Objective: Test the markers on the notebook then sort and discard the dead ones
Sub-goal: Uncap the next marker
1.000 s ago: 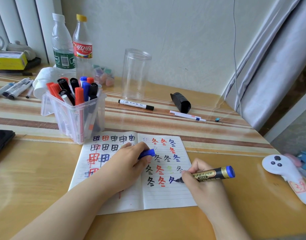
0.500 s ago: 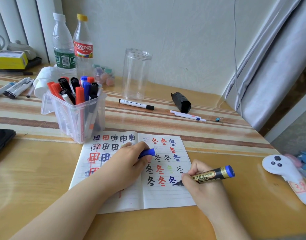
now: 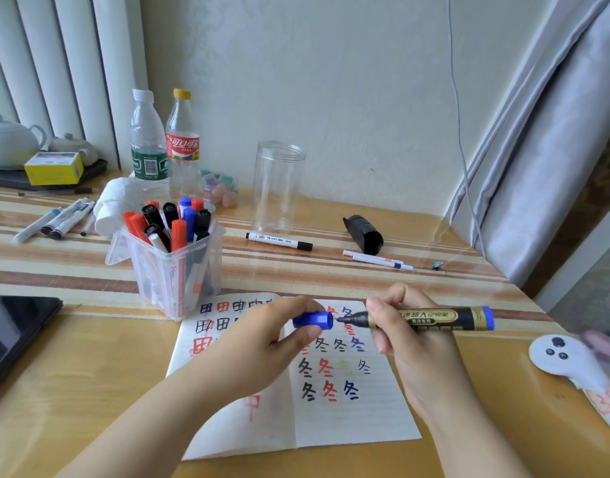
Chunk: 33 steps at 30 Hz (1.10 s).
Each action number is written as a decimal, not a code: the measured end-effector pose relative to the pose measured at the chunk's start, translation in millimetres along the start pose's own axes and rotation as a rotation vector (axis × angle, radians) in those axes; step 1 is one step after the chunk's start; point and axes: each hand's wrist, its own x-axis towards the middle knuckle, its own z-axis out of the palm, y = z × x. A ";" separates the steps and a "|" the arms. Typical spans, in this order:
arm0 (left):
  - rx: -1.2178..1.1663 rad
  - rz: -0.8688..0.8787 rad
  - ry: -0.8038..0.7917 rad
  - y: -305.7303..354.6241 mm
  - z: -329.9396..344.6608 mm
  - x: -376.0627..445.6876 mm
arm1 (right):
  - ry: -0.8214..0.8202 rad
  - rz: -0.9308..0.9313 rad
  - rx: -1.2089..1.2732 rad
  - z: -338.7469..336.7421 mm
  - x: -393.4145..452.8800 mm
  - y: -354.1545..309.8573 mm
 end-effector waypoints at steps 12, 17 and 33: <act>-0.014 0.050 0.008 3.1 -14.6 -22.0 | -0.090 0.044 0.068 28.1 7.1 -3.0; -0.107 0.038 0.064 5.2 -17.2 -30.9 | -0.152 0.129 0.298 50.0 4.1 -3.5; -0.035 -0.063 0.640 -14.3 -99.5 -38.3 | -0.261 0.271 0.310 137.6 32.6 -26.5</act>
